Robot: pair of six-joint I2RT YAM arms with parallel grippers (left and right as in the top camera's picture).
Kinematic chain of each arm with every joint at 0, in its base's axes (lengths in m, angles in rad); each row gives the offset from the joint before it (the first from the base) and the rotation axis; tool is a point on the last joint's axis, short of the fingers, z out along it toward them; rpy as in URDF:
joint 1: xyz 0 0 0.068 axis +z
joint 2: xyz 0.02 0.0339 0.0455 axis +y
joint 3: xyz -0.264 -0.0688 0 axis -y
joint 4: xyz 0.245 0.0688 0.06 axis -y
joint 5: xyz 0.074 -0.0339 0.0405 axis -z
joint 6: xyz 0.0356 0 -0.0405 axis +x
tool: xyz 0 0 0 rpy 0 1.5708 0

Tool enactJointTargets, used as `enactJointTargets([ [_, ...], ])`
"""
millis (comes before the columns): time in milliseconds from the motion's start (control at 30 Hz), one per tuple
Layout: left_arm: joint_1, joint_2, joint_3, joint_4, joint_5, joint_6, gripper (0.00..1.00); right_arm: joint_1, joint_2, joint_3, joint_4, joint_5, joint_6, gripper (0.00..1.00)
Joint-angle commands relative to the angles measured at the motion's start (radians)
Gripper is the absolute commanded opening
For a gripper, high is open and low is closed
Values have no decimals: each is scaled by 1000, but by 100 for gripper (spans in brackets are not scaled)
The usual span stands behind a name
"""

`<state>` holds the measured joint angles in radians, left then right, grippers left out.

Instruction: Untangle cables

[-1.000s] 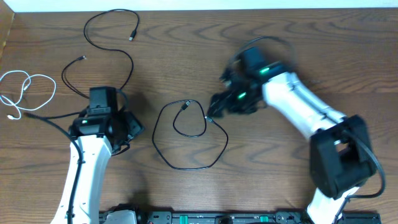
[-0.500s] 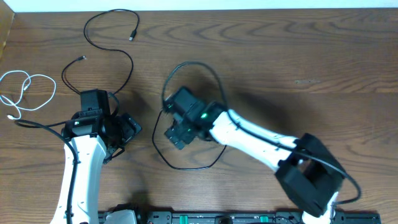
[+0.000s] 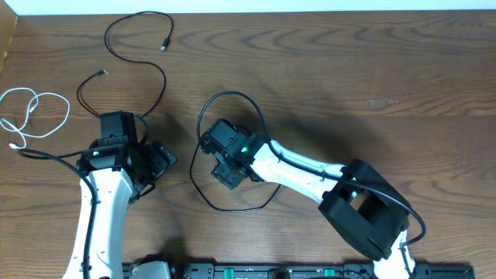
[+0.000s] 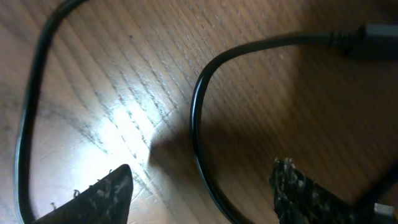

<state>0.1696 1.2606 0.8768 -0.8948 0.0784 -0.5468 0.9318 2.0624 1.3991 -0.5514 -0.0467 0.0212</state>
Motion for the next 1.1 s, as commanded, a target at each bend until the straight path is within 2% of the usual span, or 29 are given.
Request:
enactJointTargets([
  [0,4,7,6,-6,-13,-5,97,-6,50,-1,2,18,-20,68],
  [200,4,7,6,-6,-13,-5,96,-21,75,-1,-12,10,-19,52],
  [300,4,7,6,-6,-13,-5,96,-21,82,-1,-18,10,-19,27],
  [333,4,7,6,-6,-13,-5,96,-21,84,-1,-23,10,-19,16],
  [367,4,7,6,-6,-13,-5,96,-22,87,-1,-29,3,-18,1],
  [500,4,7,6,-6,-13,-5,96,-23,87,-1,-33,-81,-4,1],
  [633,4,7,6,-6,-12,-5,97,-23,84,2,-26,-158,80,1],
  [933,4,7,6,-6,-12,-5,96,-109,-26,2,82,-717,170,1],
  [1067,4,7,6,-6,-12,-5,97,-141,-49,2,62,-828,170,1],
])
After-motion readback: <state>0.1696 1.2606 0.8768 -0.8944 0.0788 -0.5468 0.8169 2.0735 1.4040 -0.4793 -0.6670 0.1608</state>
